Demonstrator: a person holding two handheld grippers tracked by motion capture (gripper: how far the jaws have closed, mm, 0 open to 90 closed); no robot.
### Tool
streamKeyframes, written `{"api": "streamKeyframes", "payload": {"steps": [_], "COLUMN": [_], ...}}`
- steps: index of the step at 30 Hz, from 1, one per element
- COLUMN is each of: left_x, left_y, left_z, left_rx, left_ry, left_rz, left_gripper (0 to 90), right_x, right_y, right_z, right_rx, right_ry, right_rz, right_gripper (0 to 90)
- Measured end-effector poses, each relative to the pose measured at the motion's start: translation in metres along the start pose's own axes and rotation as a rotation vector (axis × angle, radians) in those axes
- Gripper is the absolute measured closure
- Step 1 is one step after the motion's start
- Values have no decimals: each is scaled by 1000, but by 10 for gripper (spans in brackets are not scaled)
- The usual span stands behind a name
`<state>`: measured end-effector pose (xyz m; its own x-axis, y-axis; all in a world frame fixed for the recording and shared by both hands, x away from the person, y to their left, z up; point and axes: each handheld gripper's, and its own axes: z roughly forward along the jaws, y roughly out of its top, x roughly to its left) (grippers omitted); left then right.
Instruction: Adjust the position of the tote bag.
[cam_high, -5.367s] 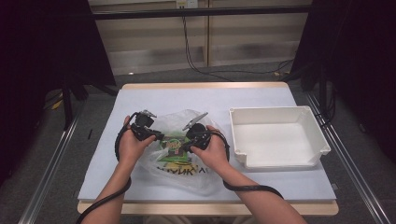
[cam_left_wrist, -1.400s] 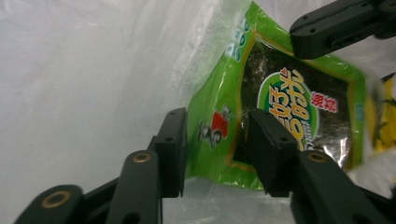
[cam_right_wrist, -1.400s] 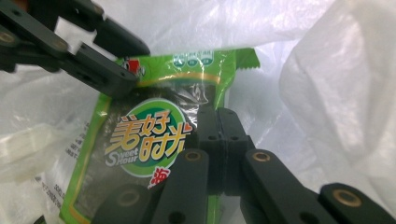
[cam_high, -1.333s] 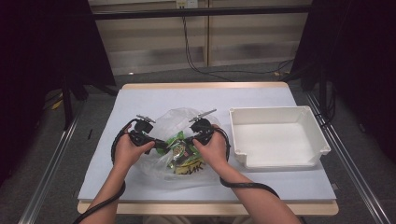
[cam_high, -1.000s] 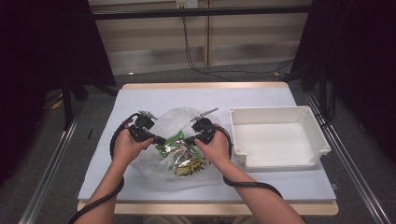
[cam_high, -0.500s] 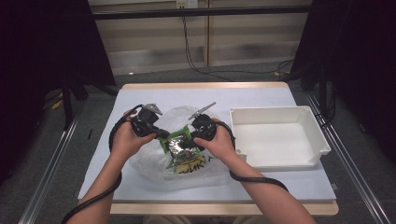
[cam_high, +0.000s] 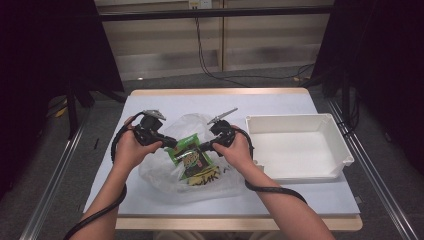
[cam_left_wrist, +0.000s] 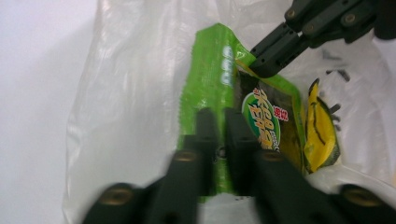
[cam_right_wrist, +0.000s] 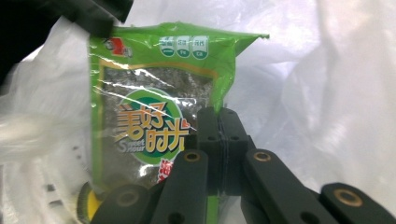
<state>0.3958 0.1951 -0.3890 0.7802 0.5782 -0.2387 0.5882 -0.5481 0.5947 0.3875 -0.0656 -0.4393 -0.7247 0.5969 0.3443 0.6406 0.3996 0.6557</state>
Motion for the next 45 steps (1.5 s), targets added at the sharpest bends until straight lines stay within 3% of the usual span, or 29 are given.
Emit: {"api": "streamKeyframes", "payload": {"steps": [1,2,3,5,6,8,11,14,16,17,18,22,24,25,26,28,29,32,34,38,40,41,42,44,45], "left_x": [3,5,8,11,13,14,17,18,18,17,16,8,4,2,-1,-6,-8,-11,-11,-14,-14,-14,-14,-13,-12], "left_y": [-3,-6,-10,-19,-21,-28,-32,-31,-29,-28,-25,-13,-8,-6,-3,1,3,7,8,9,10,10,10,9,7], "left_z": [-2,-3,-4,-3,-2,5,13,21,22,21,21,14,8,5,4,2,2,2,3,6,6,5,5,8,10], "left_rx": [-8,-11,-22,-40,-21,-25,-46,-75,-83,-99,-93,-78,-86,-85,-70,-64,-59,-42,-31,-45,-51,-31,-31,-22,-48], "left_ry": [23,27,3,-39,-45,-68,-123,-146,-168,-184,-175,-120,-108,-114,-104,-98,-98,-103,-115,-132,-133,-140,-144,-139,-145], "left_rz": [21,1,-54,-90,-83,-120,-144,-152,-152,-148,-132,-29,45,77,115,167,169,228,249,276,275,282,278,225,161], "left_gripper": [583,571,558,463,437,389,425,465,627,684,704,742,748,751,752,752,752,750,749,747,745,743,742,706,659], "right_x": [0,-1,-2,-2,-3,-3,-2,0,0,0,0,-1,-1,-1,-1,0,0,1,2,3,4,6,8,12,15], "right_y": [-1,-1,-2,-2,-2,-3,-3,-3,-3,-2,-2,-1,1,2,4,7,9,15,19,26,29,31,32,32,33], "right_z": [-1,-1,-2,-5,-6,-7,-9,-8,-9,-9,-10,-15,-20,-22,-24,-28,-28,-32,-33,-31,-29,-27,-25,-21,-21], "right_rx": [-6,-12,-27,-45,-57,-59,-76,-75,-80,-82,-86,-83,-74,-73,-71,-50,-33,-20,-14,-3,3,10,25,77,105], "right_ry": [-21,-19,-22,-47,-38,-40,-33,-27,-30,-29,-35,-27,-16,-11,1,-23,-19,-10,-20,6,34,40,59,77,79], "right_rz": [2,6,14,22,26,24,31,23,26,22,24,0,-27,-34,-46,-77,-98,-131,-153,-217,-227,-241,-263,-273,-295], "right_gripper": [892,892,892,893,894,894,894,893,893,893,894,890,865,823,718,558,528,434,351,353,401,422,515,649,698]}}
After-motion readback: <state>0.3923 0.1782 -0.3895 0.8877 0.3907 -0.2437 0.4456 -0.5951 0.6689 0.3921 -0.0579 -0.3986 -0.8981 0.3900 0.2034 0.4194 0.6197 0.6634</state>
